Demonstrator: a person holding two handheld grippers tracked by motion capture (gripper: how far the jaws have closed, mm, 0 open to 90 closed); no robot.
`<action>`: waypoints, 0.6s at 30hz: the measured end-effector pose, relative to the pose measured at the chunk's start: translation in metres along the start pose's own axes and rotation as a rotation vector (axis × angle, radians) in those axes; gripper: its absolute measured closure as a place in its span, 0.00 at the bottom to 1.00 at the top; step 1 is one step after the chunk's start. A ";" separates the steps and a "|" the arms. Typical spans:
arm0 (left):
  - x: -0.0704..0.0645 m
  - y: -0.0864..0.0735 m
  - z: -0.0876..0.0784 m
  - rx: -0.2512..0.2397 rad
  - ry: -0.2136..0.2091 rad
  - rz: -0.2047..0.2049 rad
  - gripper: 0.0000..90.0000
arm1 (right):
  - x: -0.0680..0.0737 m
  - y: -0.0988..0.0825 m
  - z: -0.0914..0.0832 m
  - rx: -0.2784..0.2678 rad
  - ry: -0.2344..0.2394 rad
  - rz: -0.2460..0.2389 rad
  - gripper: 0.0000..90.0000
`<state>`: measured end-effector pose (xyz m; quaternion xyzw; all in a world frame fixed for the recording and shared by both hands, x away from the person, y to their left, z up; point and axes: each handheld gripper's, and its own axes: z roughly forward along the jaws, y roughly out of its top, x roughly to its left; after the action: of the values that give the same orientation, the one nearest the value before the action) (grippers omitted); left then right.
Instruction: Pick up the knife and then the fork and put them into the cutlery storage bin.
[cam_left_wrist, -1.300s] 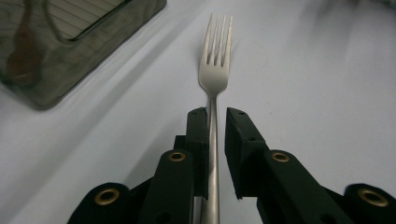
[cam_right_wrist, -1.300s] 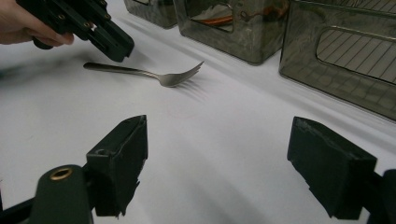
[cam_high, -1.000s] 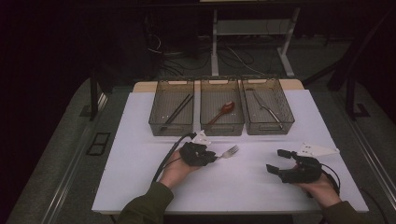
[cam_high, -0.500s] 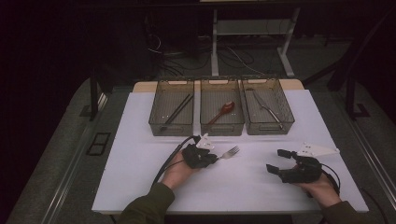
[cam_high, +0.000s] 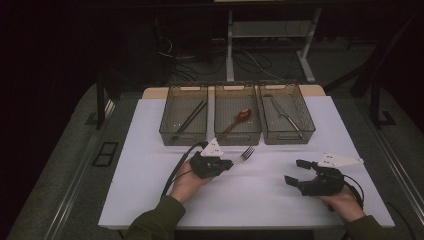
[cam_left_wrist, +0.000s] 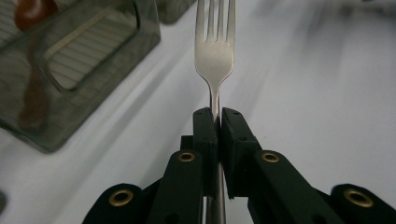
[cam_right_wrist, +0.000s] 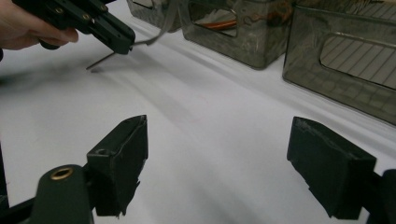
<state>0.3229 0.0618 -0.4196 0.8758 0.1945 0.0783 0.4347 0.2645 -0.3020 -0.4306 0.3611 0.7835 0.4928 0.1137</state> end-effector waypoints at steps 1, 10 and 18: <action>-0.001 0.001 -0.003 -0.012 0.003 -0.001 0.94 | 0.001 0.001 0.000 -0.001 0.000 -0.002 0.22; -0.004 0.010 -0.028 -0.095 0.031 0.005 0.94 | 0.009 0.022 0.008 -0.018 0.026 -0.006 0.22; -0.010 0.012 -0.028 -0.108 0.045 -0.007 0.94 | 0.018 0.055 0.024 -0.031 0.061 0.001 0.30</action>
<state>0.3089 0.0717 -0.3925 0.8484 0.2029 0.1067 0.4772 0.2896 -0.2596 -0.3926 0.3446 0.7786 0.5157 0.0949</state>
